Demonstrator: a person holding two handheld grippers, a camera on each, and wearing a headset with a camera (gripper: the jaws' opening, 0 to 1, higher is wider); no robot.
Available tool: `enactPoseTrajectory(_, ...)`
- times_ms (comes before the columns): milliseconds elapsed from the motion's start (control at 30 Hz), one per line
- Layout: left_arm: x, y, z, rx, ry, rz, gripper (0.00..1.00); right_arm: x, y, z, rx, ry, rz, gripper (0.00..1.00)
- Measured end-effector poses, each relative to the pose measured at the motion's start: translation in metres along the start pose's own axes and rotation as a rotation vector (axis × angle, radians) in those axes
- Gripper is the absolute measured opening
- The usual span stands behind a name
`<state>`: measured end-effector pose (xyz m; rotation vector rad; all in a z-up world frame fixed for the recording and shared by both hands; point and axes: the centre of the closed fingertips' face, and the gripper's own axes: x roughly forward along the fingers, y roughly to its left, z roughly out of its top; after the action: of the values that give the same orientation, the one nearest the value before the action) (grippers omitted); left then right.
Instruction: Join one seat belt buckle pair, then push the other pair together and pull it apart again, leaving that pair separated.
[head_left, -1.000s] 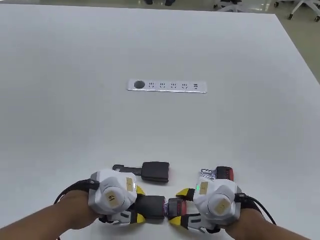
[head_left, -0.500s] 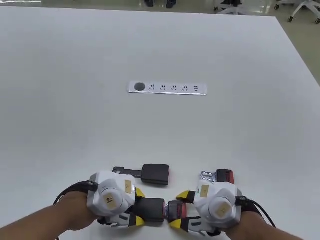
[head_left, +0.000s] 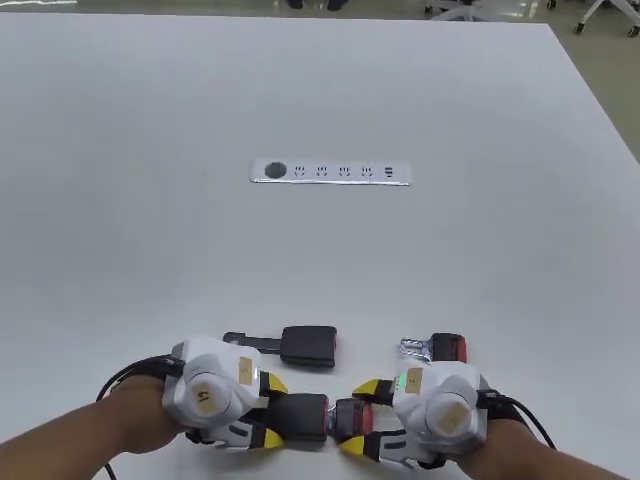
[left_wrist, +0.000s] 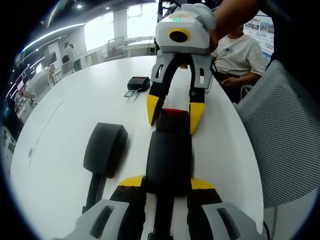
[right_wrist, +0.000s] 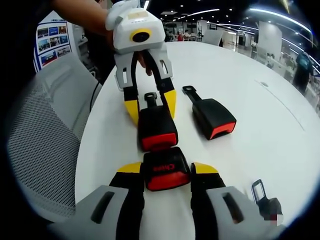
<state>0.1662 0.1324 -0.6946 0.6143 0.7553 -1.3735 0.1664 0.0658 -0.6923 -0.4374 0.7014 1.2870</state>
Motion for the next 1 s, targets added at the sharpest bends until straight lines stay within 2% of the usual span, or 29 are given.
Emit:
enactPoseTrajectory(333, -0.0006, -0.0007, 0.0008, 0.016, -0.020, -0.022, 0.31, -0.0016, 0.0032, 0.0004, -0.005, -0.025, 0.008, 0.33)
enactPoseTrajectory(500, -0.0014, -0.0024, 0.0039, 0.008, -0.047, -0.025, 0.31, -0.0037, 0.0057, 0.0032, -0.003, -0.040, 0.006, 0.33)
enactPoseTrajectory(633, -0.0025, -0.0022, -0.0002, 0.005, -0.050, -0.031, 0.31, -0.0043, 0.0064, 0.0041, -0.003, -0.047, 0.007, 0.33)
enactPoseTrajectory(1000, -0.0022, -0.0031, -0.0009, -0.002, -0.062, -0.047, 0.31, -0.0065, 0.0074, 0.0060, -0.005, -0.064, 0.017, 0.33)
